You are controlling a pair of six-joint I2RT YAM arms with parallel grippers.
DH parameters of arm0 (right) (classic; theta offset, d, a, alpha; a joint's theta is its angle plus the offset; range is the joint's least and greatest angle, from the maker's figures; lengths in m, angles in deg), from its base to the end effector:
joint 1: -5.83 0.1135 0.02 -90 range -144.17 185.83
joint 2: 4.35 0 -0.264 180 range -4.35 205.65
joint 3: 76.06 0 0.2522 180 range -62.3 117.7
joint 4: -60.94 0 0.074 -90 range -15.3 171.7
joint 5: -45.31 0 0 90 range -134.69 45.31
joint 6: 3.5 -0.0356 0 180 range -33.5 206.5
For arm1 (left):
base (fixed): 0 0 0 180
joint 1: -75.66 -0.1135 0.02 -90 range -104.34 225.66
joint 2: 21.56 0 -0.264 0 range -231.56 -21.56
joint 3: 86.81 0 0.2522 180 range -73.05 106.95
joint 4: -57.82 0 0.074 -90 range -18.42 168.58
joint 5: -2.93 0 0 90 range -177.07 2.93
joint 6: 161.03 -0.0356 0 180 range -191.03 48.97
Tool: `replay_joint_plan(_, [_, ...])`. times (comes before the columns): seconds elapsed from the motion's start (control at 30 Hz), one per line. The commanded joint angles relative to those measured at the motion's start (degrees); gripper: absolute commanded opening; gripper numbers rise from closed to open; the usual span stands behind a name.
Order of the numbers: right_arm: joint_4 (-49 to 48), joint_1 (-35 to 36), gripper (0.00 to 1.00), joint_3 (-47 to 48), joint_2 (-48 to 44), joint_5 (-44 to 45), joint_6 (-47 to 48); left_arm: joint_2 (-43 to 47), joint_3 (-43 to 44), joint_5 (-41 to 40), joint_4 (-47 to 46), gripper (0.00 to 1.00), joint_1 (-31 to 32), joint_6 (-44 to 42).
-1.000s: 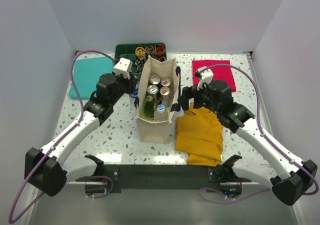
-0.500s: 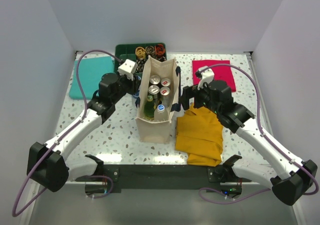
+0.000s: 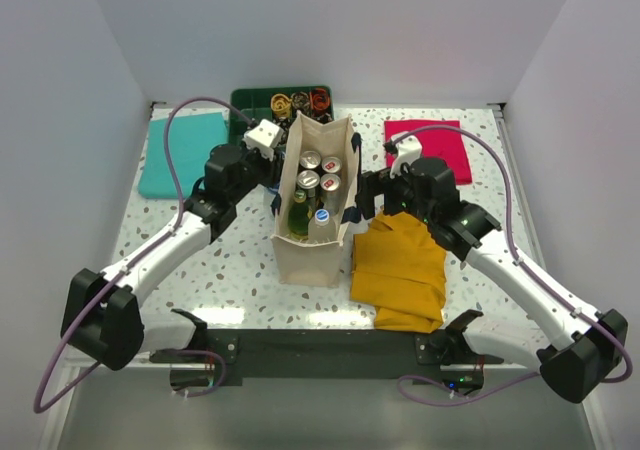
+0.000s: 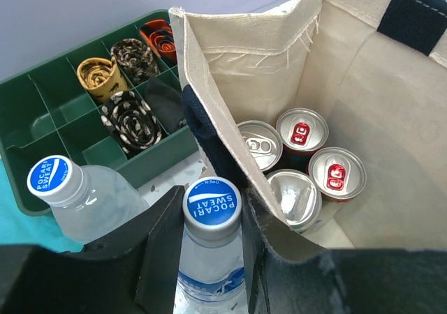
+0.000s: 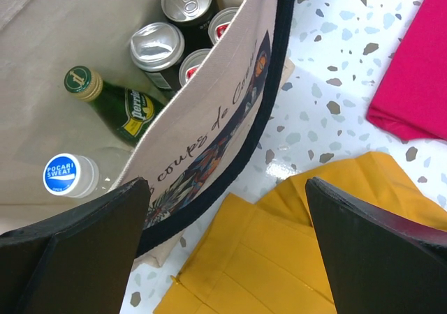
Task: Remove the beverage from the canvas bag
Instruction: Place the drink at the center of the board.
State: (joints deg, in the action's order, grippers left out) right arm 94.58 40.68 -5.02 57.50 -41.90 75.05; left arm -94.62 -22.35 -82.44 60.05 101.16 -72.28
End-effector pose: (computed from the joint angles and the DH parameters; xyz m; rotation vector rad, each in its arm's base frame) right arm 0.2013 0.1381 0.3412 -0.3801 1.9921 0.4679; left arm 0.2695 -0.1317 0.3078 0.4679 1.7117 -0.3781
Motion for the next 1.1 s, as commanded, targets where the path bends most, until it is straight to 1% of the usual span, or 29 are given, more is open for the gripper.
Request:
replay_joint_plan(0.0, [-1.95, 0.13, 0.98, 2.49, -1.46, -2.17, -0.69, -0.68, 1.95, 1.35, -11.32, 0.0, -0.18, -1.12])
replay_joint_plan(0.17, [-2.74, 0.04, 0.98, 2.75, -0.33, -2.61, -1.04, -3.32, 3.44, 3.37, -12.81, 0.0, -0.89, -0.24])
replay_joint_plan(0.3, [-2.74, 0.04, 0.98, 3.63, 1.87, -2.61, -1.13, -5.34, 3.71, 3.46, -15.97, 0.0, -1.5, 0.38])
replay_joint_plan(0.4, [-3.09, 0.04, 0.98, 3.81, 2.75, -2.61, -1.13, -5.78, 2.83, 2.85, -19.22, 0.0, -2.11, 0.82])
replay_joint_plan(0.43, [-3.18, 0.13, 0.98, 3.81, 3.1, -2.61, -1.13, -5.87, 2.74, 2.94, -20.02, 0.0, -2.29, 2.73])
replay_joint_plan(0.57, [-3.09, 0.13, 0.98, 4.16, 4.33, -2.61, -1.04, -6.13, 2.39, 1.71, -22.74, 0.0, -3.08, 3.37])
replay_joint_plan(0.83, [-3.36, 0.13, 0.98, 4.34, 5.39, -2.61, -1.04, -7.98, 3.89, 0.56, -23.45, 0.0, -4.05, 3.1])
replay_joint_plan(1.07, [-3.62, 0.04, 0.98, 4.16, 5.83, -2.61, -0.95, -10.44, 2.3, -1.1, -28.53, 0.0, -4.67, 3.63])
